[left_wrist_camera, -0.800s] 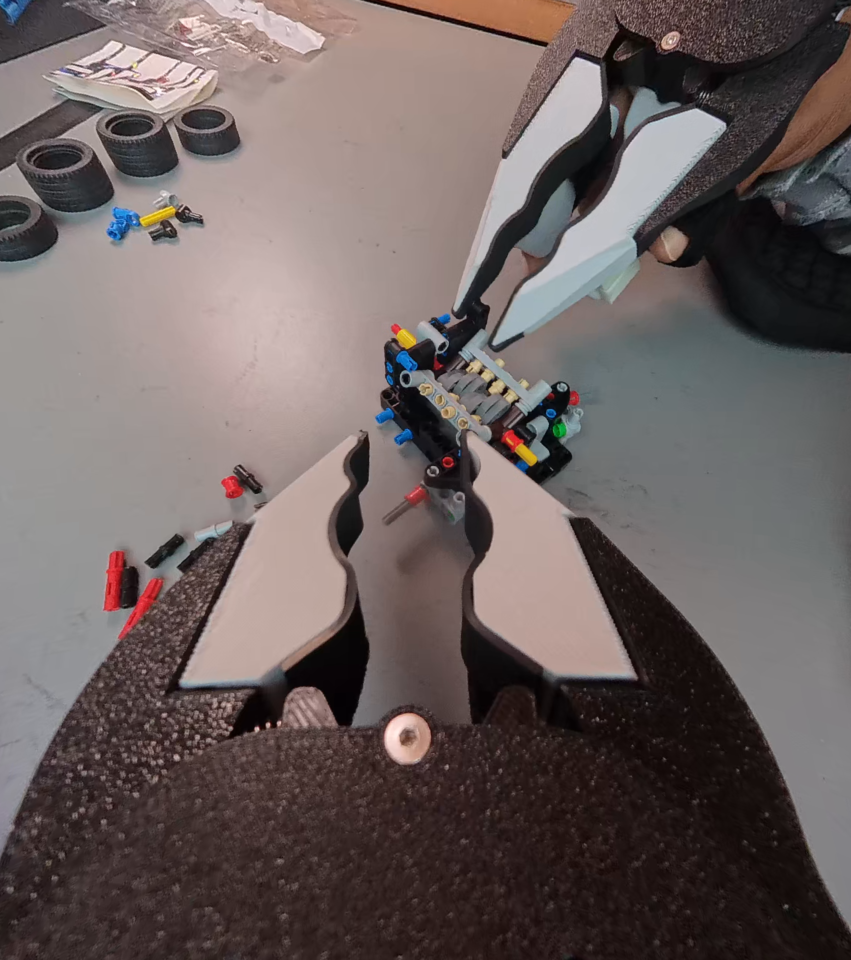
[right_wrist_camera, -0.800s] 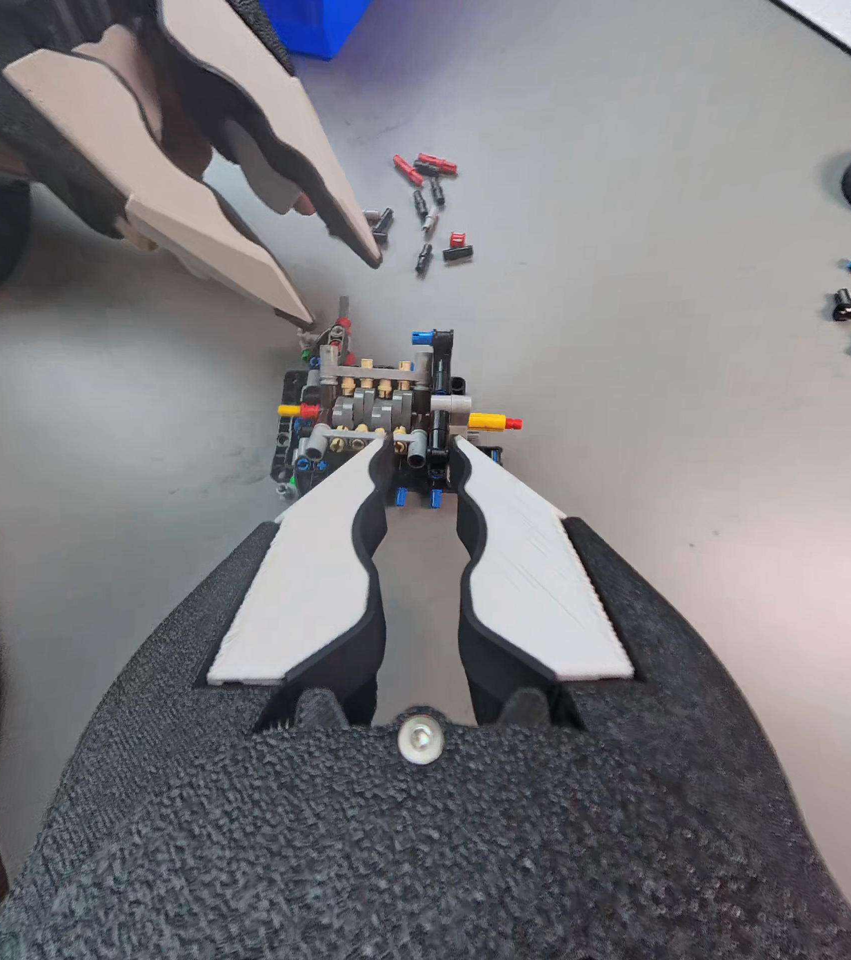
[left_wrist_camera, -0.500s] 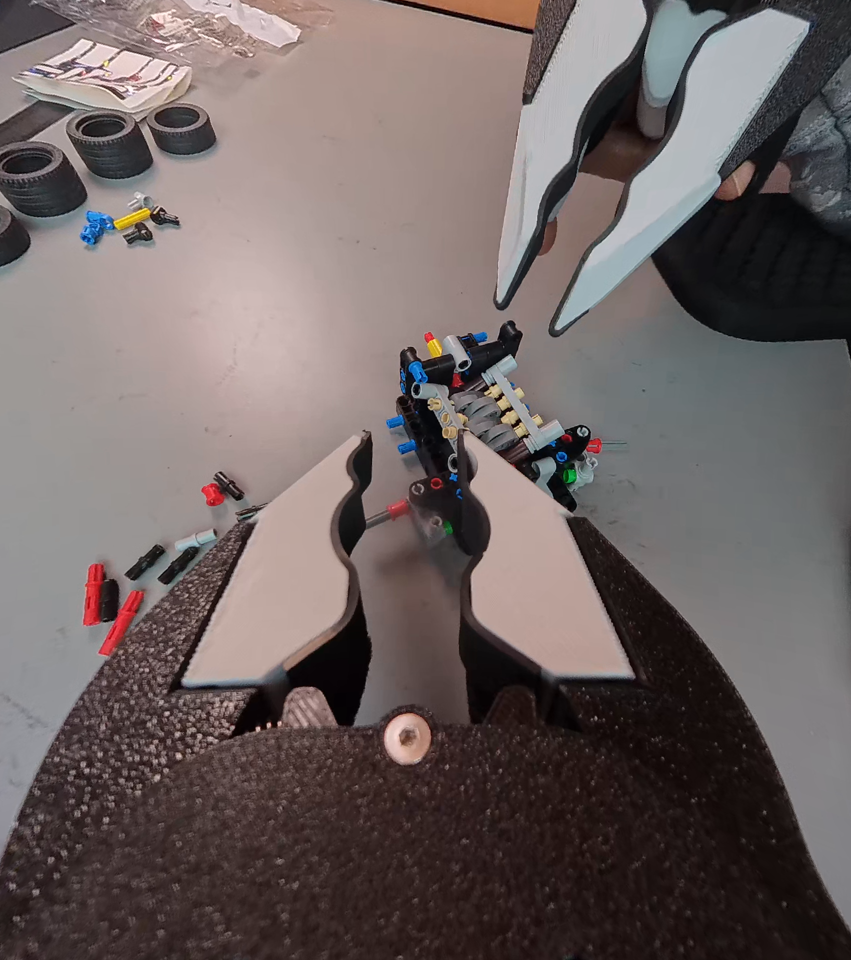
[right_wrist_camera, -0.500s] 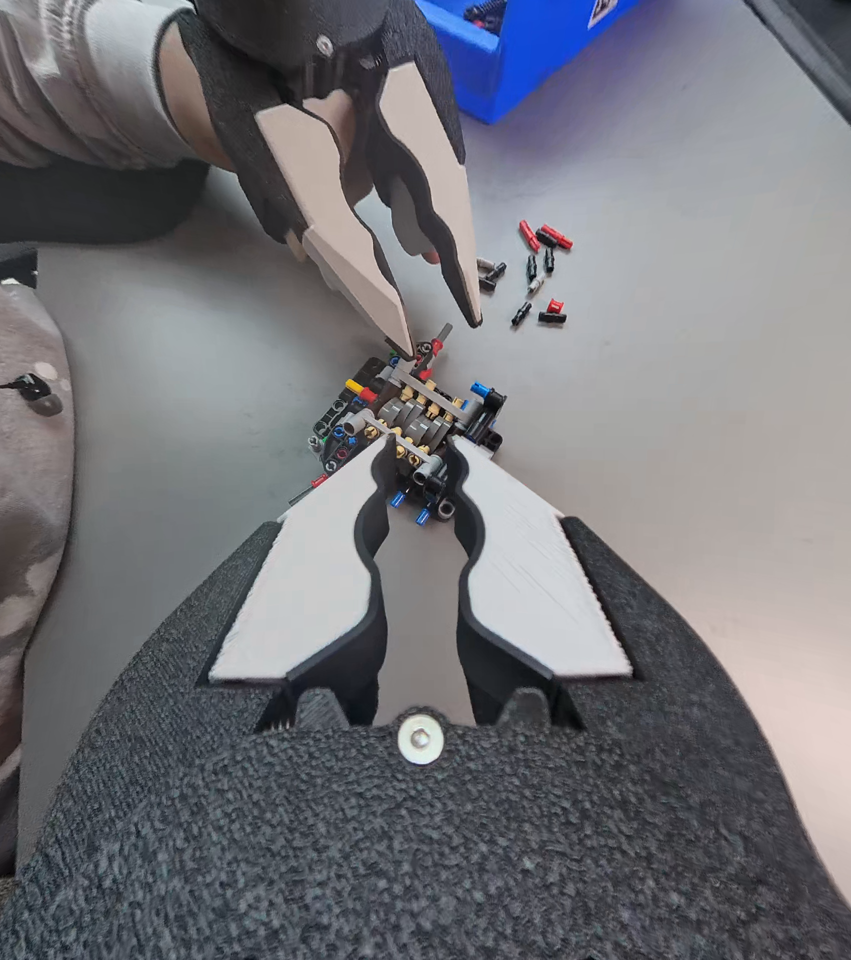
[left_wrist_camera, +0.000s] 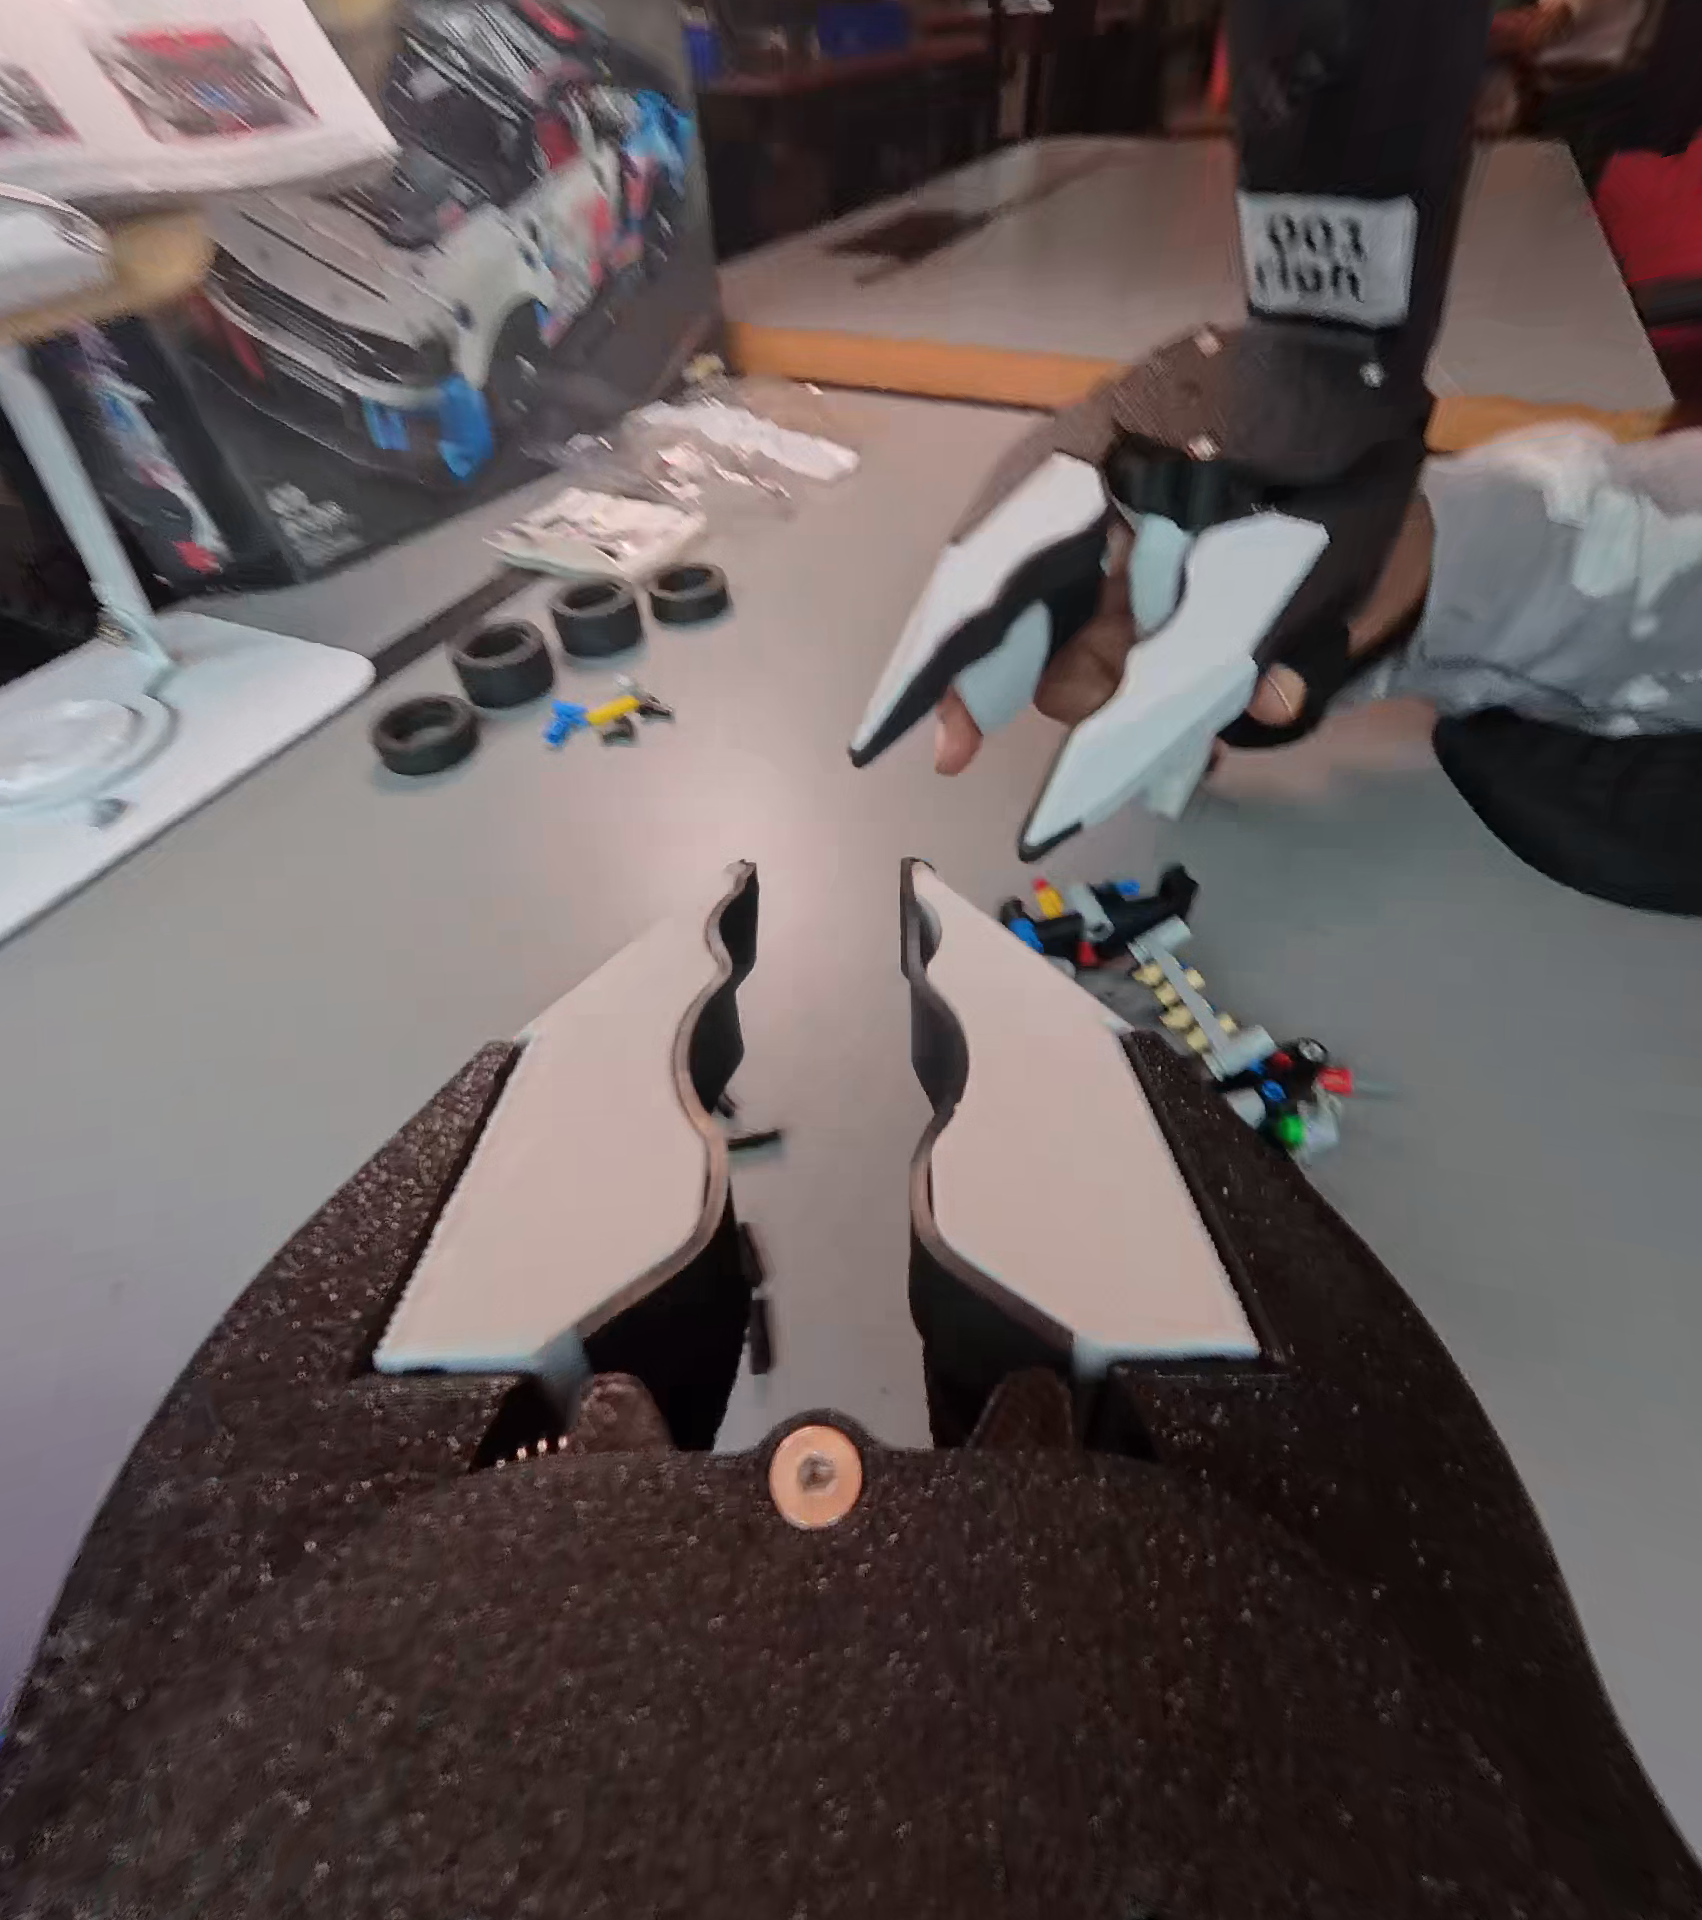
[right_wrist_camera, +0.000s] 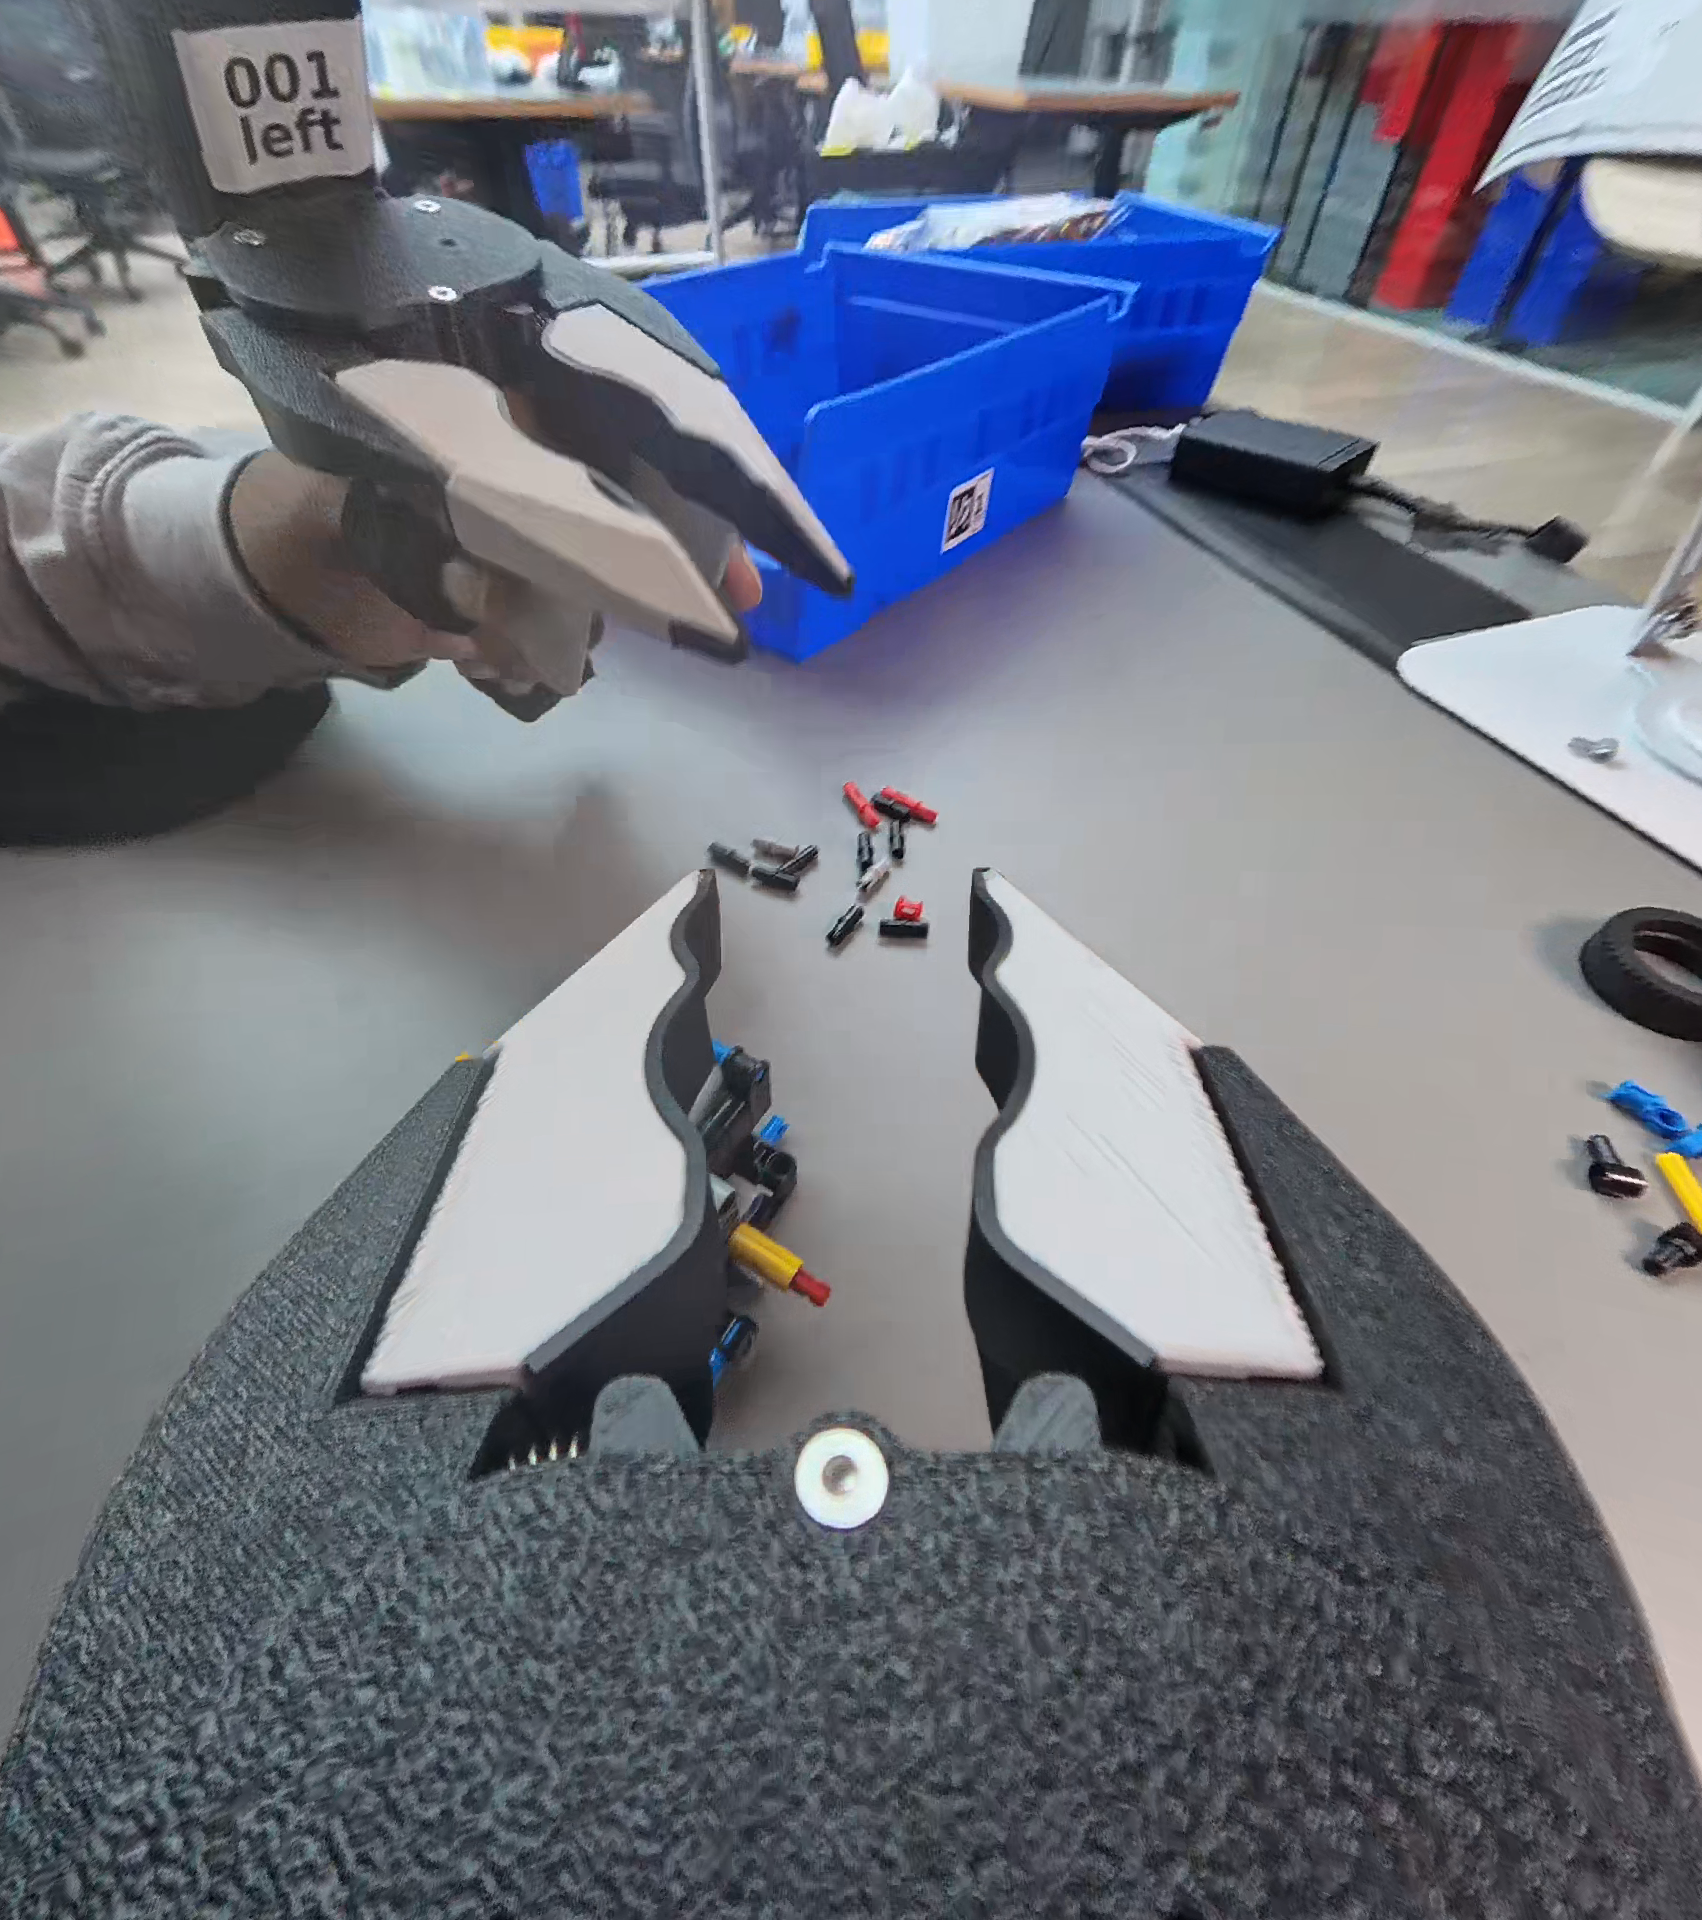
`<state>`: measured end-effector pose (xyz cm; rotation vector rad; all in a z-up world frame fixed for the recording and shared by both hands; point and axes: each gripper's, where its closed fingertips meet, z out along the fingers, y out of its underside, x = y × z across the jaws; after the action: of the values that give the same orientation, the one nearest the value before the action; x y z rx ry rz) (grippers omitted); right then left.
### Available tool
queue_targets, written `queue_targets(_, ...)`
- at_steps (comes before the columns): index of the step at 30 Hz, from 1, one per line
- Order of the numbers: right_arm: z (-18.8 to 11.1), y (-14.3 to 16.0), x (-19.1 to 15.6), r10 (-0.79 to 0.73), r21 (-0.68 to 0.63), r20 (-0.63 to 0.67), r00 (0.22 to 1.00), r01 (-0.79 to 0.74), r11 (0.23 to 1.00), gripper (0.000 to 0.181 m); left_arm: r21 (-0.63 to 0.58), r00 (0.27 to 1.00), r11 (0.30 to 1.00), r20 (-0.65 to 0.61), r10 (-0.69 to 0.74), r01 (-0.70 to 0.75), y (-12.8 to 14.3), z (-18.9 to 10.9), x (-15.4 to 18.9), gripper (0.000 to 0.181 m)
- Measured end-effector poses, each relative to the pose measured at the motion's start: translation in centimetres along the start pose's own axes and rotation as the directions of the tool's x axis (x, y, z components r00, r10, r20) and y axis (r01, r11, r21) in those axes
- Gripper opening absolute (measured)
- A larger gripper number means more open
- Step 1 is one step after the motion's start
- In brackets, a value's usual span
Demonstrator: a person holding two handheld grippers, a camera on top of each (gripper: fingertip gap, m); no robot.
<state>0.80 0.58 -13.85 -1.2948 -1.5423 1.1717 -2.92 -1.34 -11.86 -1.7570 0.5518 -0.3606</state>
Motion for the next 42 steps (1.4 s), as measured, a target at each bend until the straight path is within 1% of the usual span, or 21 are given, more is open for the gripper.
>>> queue_targets(2, -0.1, -0.6, 1.0, -0.014, 0.068, -0.092, 0.996, 0.02, 0.997, 0.05, 0.103, 0.994, 0.995, 0.109, -0.025, 0.014, -2.7, -0.9, -3.4, 0.027)
queue_targets(4, -0.2, -1.0, 1.7, -0.039, 0.107, -0.172, 0.984, 0.058, 0.993, 0.052, 0.189, 0.975, 0.982, 0.215, -0.059, 0.018, -5.1, -1.7, -7.0, 0.028)
queue_targets(6, -0.2, -1.4, 2.2, -0.056, 0.122, -0.221, 0.974, 0.085, 0.989, 0.054, 0.24, 0.946, 0.971, 0.317, -0.071, -0.007, -7.5, -2.1, -10.4, 0.028)
queue_targets(7, -0.3, -1.7, 2.4, -0.065, 0.13, -0.243, 0.968, 0.098, 0.987, 0.054, 0.245, 0.928, 0.969, 0.366, -0.066, -0.028, -8.6, -2.0, -12.1, 0.029)
queue_targets(10, -0.5, -2.7, 3.4, -0.077, 0.147, -0.302, 0.95, 0.126, 0.981, 0.054, 0.208, 0.886, 0.976, 0.461, -0.042, -0.062, -11.9, -0.2, -17.3, 0.032)
queue_targets(12, -0.6, -3.7, 4.4, -0.081, 0.159, -0.33, 0.941, 0.139, 0.977, 0.054, 0.167, 0.867, 0.985, 0.495, -0.055, -0.033, -13.4, 1.8, -21.1, 0.033)
queue_targets(15, -0.5, -5.2, 6.9, -0.101, 0.138, -0.384, 0.918, 0.165, 0.977, 0.053, 0.087, 0.85, 0.995, 0.522, -0.078, 0.038, -13.7, 5.5, -26.6, 0.033)
queue_targets(18, -0.4, -7.1, 10.7, -0.098, 0.112, -0.426, 0.899, 0.16, 0.981, 0.051, -0.063, 0.817, 0.998, 0.576, 0.022, 0.018, -12.4, 8.3, -30.5, 0.035)
queue_targets(20, -0.4, -8.4, 13.6, -0.128, 0.08, -0.469, 0.874, 0.186, 0.979, 0.048, -0.153, 0.82, 0.988, 0.569, 0.063, 0.03, -11.0, 10.1, -31.7, 0.036)
queue_targets(22, 0.0, -9.5, 16.7, -0.171, 0.032, -0.499, 0.85, 0.215, 0.976, 0.047, -0.231, 0.81, 0.973, 0.573, 0.125, 0.013, -9.9, 11.1, -32.7, 0.034)
queue_targets(24, 0.7, -10.1, 20.0, -0.195, -0.023, -0.521, 0.831, 0.214, 0.977, 0.048, -0.283, 0.79, 0.959, 0.581, 0.194, -0.027, -9.6, 11.3, -33.4, 0.02)
queue_targets(25, 1.1, -10.5, 21.7, -0.191, -0.04, -0.537, 0.822, 0.202, 0.979, 0.048, -0.297, 0.801, 0.954, 0.564, 0.2, -0.03, -9.5, 11.4, -33.3, 0.008)
queue_targets(26, 1.6, -10.9, 23.1, -0.178, -0.043, -0.544, 0.82, 0.184, 0.982, 0.047, -0.293, 0.813, 0.956, 0.552, 0.182, -0.015, -9.4, 11.4, -33.2, 0.004)
queue_targets(27, 2.1, -11.4, 24.6, -0.164, -0.049, -0.551, 0.818, 0.165, 0.985, 0.046, -0.272, 0.815, 0.962, 0.557, 0.16, -0.003, -9.6, 11.2, -33.3, 0.004)
queue_targets(29, 3.3, -12.5, 27.4, -0.2, -0.089, -0.579, 0.791, 0.183, 0.979, 0.044, -0.197, 0.807, 0.979, 0.584, 0.084, 0.04, -10.1, 10.1, -33.8, 0.001)
queue_targets(31, 4.4, -13.6, 29.8, -0.264, -0.146, -0.606, 0.75, 0.221, 0.964, 0.042, -0.09, 0.795, 0.987, 0.604, -0.055, 0.137, -10.3, 8.7, -34.7, 0.0)
queue_targets(33, 5.8, -14.0, 31.7, -0.353, -0.235, -0.606, 0.713, 0.264, 0.935, 0.04, 0.032, 0.772, 0.965, 0.594, -0.228, 0.261, -9.8, 7.1, -35.4, 0.001)
queue_targets(35, 6.7, -13.8, 33.1, -0.454, -0.336, -0.594, 0.664, 0.308, 0.89, 0.036, 0.127, 0.731, 0.916, 0.566, -0.382, 0.38, -8.4, 5.7, -36.0, 0.006)
queue_targets(37, 7.3, -13.3, 33.7, -0.518, -0.404, -0.567, 0.641, 0.332, 0.852, 0.033, 0.194, 0.684, 0.848, 0.516, -0.515, 0.492, -6.9, 4.9, -36.0, 0.009)
queue_targets(40, 7.2, -13.3, 33.9, -0.573, -0.444, -0.556, 0.602, 0.367, 0.817, 0.028, 0.285, 0.609, 0.724, 0.399, -0.685, 0.628, -6.0, 4.5, -35.4, 0.012)
queue_targets(42, 7.1, -13.1, 33.8, -0.584, -0.454, -0.553, 0.594, 0.373, 0.809, 0.02, 0.337, 0.581, 0.684, 0.364, -0.729, 0.647, -6.0, 3.9, -35.2, 0.012)
